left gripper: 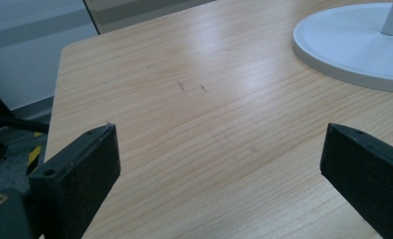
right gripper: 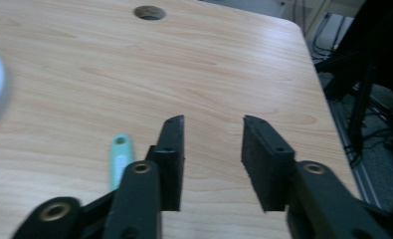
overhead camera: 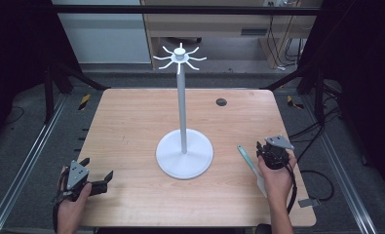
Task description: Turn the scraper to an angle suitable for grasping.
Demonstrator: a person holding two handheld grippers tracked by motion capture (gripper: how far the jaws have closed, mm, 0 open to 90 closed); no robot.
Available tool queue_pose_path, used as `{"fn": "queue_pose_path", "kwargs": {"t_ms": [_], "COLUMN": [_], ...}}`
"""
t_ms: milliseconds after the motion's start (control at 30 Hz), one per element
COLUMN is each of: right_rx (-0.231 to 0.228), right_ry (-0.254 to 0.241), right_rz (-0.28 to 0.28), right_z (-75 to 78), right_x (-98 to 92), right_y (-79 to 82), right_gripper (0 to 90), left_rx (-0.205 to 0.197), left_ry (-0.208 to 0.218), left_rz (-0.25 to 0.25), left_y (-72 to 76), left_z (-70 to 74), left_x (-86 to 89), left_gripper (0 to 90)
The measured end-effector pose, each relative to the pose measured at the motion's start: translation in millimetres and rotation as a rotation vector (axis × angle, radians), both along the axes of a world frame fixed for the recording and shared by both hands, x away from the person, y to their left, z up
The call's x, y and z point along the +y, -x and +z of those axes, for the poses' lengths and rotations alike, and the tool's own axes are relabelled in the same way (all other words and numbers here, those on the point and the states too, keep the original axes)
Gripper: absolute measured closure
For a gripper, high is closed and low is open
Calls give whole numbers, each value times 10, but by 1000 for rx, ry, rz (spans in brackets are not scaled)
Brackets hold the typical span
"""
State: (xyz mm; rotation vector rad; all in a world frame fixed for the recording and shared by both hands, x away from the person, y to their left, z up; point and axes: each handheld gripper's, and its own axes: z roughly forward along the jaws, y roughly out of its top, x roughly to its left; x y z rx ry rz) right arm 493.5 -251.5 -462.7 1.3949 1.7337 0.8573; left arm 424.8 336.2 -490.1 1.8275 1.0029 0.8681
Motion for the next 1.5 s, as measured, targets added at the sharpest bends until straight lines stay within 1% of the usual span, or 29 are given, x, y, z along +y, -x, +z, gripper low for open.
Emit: {"fn": "queue_pose_path", "kwargs": {"t_ms": [33, 100, 133, 167, 200, 233, 267, 333, 367, 400, 433, 467, 500, 533, 567, 667, 700, 767, 800, 833, 867, 1000, 1033, 1100, 1233, 1333, 1367, 1467, 1500], "right_rx": [22, 45, 45, 82, 82, 100, 129, 168, 168, 188, 208, 226, 264, 264, 287, 313, 318, 322, 322, 327, 337, 346, 347, 361, 364, 363, 361, 371, 371], "right_ry": [-1, 12, 12, 23, 23, 40, 59, 40, 40, 47, 49, 43, 24, 24, 28, 23, 27, 23, 23, 25, 28, 34, 24, 28, 29, 25, 19, 2, 2], "right_rz": [21, 36, 36, 57, 57, 69, 90, 98, 98, 108, 117, 128, 136, 136, 155, 170, 169, 172, 179, 183, 185, 189, 187, 189, 191, 182, 192, 221, 221], "right_z": [25, 52, 52, 80, 80, 93, 107, 89, 89, 70, 49, 25, -27, -27, -59, -115, -130, -142, -146, -154, -165, -182, -186, -214, -241, -258, -258, -254, -254], "right_x": [36, 63, 63, 81, 81, 90, 90, 84, 84, 77, 76, 73, 75, 75, 93, 137, 147, 167, 179, 188, 193, 192, 187, 193, 211, 212, 204, 227, 227], "right_y": [19, 17, 17, -21, -21, -42, -86, -130, -130, -159, -189, -214, -262, -262, -311, -364, -376, -392, -396, -398, -398, -408, -411, -417, -426, -426, -422, -397, -397], "right_gripper": [700, 738, 738, 767, 767, 774, 803, 831, 831, 841, 853, 867, 885, 885, 888, 891, 893, 894, 895, 895, 895, 900, 900, 900, 900, 900, 900, 900, 900], "left_rx": [-5, -7, -10, -8, -4, 0, 3, 8, 9, 10, 11, 10, 12, 14, 11, 11, 10, 10, 9, 9, 13, 16, 15, 12, 14, 15, 12, 20, 22], "left_ry": [-5, -1, 11, 13, 9, 4, 4, 8, 14, 4, -16, -17, -9, -14, -36, -36, -34, -30, -42, -42, -29, -40, -39, -39, -46, -46, -44, -35, -40], "left_rz": [-15, -21, -26, -34, -37, -41, -44, -45, -46, -50, -51, -48, -49, -51, -49, -44, -36, -37, -39, -39, -38, -39, -40, -41, -47, -49, -47, -46, -47], "left_y": [-10, -9, -9, -13, -23, -36, -46, -46, -42, -45, -51, -53, -50, -47, -52, -46, -32, -32, -40, -40, -41, -42, -39, -28, -29, -24, -23, -28, -35], "left_z": [19, 28, 31, 30, 28, 24, 21, 14, 7, 4, 9, 8, 2, -4, 3, 7, 7, 6, 8, 8, 1, -6, -6, 1, -2, 3, 4, -10, -18], "left_x": [-26, -35, -43, -49, -60, -70, -80, -92, -95, -106, -119, -127, -129, -134, -147, -143, -138, -139, -147, -147, -146, -156, -159, -167, -179, -175, -175, -170, -177], "left_gripper": [19, 19, 19, 19, 19, 19, 19, 19, 19, 19, 19, 19, 20, 20, 20, 21, 21, 21, 22, 22, 23, 23, 23, 23, 24, 24, 23, 23, 23]}}
